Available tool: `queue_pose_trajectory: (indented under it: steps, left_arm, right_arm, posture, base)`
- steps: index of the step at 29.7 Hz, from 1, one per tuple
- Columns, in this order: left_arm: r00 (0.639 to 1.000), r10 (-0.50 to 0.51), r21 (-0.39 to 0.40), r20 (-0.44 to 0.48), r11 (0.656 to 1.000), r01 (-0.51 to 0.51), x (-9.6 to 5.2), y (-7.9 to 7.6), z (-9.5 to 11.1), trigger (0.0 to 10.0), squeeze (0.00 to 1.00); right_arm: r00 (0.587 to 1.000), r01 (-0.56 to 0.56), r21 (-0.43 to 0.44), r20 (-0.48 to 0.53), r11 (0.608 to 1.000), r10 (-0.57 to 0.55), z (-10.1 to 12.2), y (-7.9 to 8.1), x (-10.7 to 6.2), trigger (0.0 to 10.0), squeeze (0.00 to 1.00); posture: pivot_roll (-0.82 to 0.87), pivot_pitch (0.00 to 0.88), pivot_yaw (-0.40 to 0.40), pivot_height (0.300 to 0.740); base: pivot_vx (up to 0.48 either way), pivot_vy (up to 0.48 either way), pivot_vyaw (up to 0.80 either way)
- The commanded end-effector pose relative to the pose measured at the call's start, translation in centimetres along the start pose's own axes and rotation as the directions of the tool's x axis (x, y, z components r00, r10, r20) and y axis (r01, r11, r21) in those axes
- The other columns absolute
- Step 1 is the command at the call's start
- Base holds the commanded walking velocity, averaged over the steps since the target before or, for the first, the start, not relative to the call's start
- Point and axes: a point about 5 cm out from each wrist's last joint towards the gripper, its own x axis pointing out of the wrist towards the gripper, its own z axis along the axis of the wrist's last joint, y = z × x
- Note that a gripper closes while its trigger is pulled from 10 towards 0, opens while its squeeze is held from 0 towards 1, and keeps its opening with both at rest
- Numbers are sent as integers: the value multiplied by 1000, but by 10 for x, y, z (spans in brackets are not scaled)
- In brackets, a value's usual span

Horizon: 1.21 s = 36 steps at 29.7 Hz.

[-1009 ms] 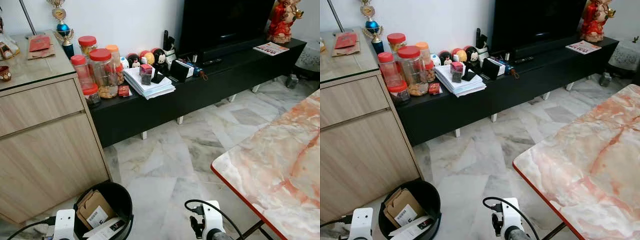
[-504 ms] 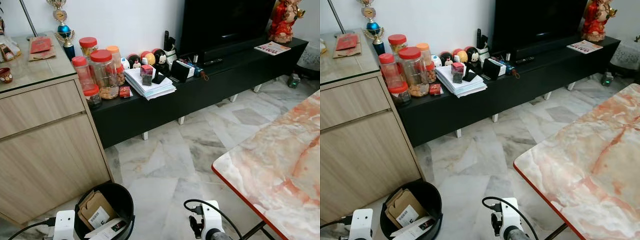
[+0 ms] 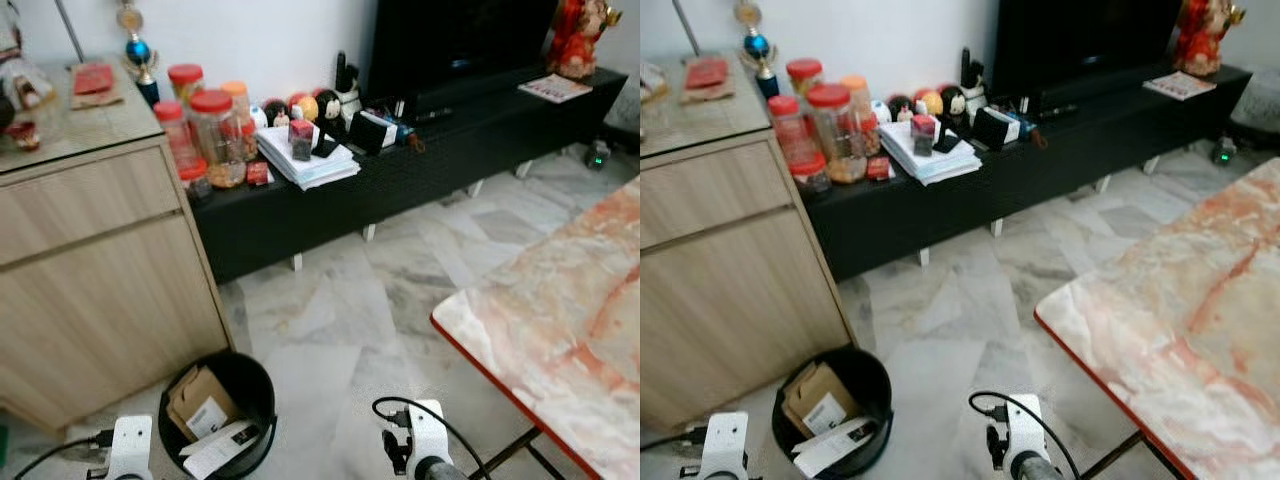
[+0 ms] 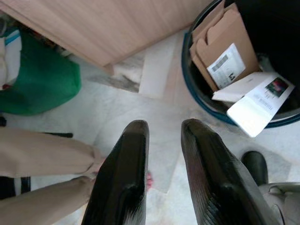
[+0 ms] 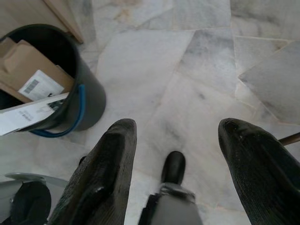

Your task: Picking trash to rubbish bin

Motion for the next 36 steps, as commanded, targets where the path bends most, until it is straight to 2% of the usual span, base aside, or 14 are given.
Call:
queue_pose_trajectory:
  steps: [1, 36]
  left_arm:
    - [1000, -5, 3, -6, 1000, 5, 0, 0, -2, 10000, 0]
    - [1000, -7, 19, -1, 1000, 8, -1, 1, -2, 10000, 0]
  right_arm:
    - [1000, 8, 4, 9, 1000, -8, 1, -2, 0, 10000, 0]
    - [1000, 6, 16, 12, 1000, -6, -1, -1, -1, 10000, 0]
  posture:
    - [-44, 0, 3, 740]
    - [-50, 0, 1, 740]
  base:
    - [-277, 0, 0]
    - [-265, 0, 0]
